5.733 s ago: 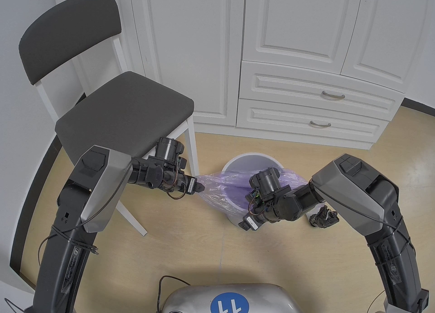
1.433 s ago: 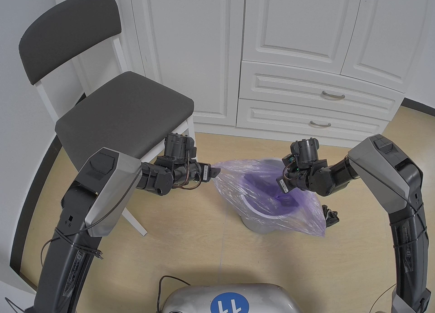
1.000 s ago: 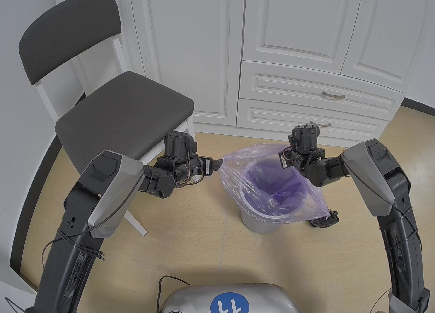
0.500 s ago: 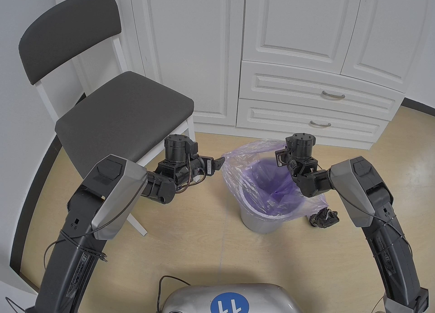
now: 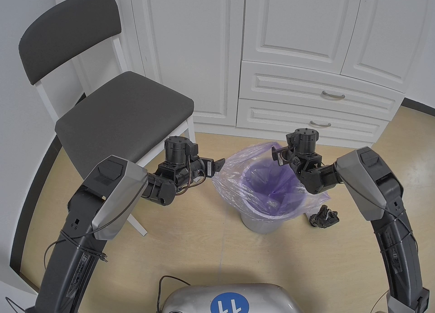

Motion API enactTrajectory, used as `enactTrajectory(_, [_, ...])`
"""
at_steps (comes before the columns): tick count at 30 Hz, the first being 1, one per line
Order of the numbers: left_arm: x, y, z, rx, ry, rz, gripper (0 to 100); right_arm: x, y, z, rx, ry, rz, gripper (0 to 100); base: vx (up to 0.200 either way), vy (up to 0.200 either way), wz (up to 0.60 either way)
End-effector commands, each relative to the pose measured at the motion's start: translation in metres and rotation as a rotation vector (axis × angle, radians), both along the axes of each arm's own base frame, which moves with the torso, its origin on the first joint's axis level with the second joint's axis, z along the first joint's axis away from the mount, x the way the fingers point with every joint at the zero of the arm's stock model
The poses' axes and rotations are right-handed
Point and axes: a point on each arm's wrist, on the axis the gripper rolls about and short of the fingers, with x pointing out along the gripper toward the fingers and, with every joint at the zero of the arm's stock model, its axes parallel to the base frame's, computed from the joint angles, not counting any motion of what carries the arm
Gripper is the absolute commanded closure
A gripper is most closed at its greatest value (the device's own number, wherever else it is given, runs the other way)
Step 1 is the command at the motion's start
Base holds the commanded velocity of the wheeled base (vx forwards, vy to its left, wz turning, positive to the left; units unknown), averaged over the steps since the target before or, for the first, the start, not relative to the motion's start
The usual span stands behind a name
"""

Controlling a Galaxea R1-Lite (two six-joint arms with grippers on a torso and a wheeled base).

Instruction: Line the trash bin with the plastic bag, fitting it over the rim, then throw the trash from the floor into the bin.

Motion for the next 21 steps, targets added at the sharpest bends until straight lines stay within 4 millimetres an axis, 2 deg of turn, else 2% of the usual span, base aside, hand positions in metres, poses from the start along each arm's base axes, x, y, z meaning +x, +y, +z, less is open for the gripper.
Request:
enactTrajectory(1, [0.000, 0.001, -0.001, -0.006, -0.002, -0.011, 0, -0.081, -0.010, 0.070, -0.031, 0.211, 0.168, 0, 0.000, 0.000, 0.00])
enactTrajectory(7, [-0.001, 0.001, -0.002, -0.004, -0.002, -0.011, 0, -0.087, -0.017, 0.077, -0.032, 0.227, 0.154, 0, 0.000, 0.000, 0.00])
enactTrajectory(10, [-0.002, 0.001, -0.001, -0.002, 0.004, -0.013, 0, -0.101, -0.030, 0.072, -0.070, 0.317, 0.133, 0, 0.000, 0.000, 0.00])
enactTrajectory(15, [-0.002, 0.000, -0.001, -0.002, 0.004, -0.014, 0, -0.101, -0.038, 0.062, -0.098, 0.353, 0.093, 0, 0.000, 0.000, 0.00])
enactTrajectory(16, [-0.003, 0.000, -0.001, -0.002, 0.004, -0.014, 0, -0.097, -0.046, 0.049, -0.129, 0.391, 0.060, 0, 0.000, 0.000, 0.00])
enactTrajectory(21, [-0.003, 0.001, -0.001, -0.002, 0.004, -0.013, 0, -0.085, -0.061, 0.021, -0.163, 0.446, 0.003, 0, 0.000, 0.000, 0.00])
